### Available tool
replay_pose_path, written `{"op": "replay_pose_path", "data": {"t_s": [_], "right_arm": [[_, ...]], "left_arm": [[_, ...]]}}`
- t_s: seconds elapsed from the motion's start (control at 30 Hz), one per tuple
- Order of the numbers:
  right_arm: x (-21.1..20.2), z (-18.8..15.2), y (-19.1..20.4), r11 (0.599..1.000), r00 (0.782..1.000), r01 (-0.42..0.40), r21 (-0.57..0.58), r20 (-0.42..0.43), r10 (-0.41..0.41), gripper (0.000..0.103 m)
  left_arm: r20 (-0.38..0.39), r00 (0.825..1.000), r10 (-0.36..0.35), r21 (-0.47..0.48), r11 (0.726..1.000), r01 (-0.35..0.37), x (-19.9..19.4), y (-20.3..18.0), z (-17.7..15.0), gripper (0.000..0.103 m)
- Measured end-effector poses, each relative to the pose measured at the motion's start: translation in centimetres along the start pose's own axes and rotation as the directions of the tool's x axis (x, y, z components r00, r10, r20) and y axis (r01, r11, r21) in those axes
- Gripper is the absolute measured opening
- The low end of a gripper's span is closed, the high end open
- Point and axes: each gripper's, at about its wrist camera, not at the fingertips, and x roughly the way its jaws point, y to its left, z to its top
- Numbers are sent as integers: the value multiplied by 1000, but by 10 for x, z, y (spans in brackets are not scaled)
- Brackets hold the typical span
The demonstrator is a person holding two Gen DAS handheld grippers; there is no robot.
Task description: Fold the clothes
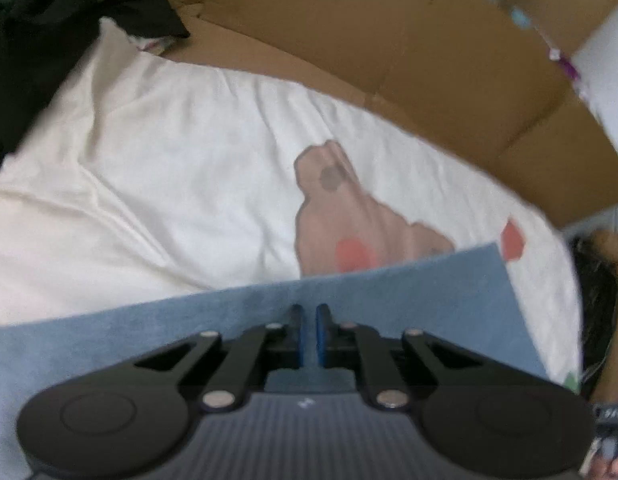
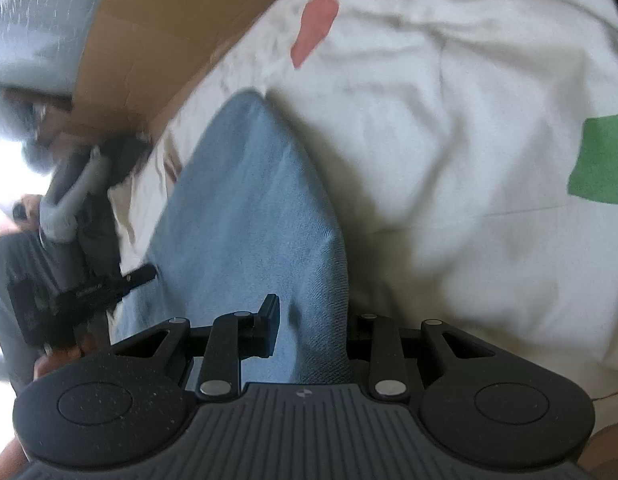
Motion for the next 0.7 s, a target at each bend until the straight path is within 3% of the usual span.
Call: {"op": "replay_pose_path", "data": {"t_s": [0.13,0.7], "right_arm": [[-3,4,-3,998,999,-39,39,33,38,31],[14,16,-16,992,996,-82,91,-31,85,30]], "left_arm": [[-6,1000,19,11,1000,-19,7,-3,-3,7],[-132,991,-7,56,998,14,-13,-4,-54,7]]}}
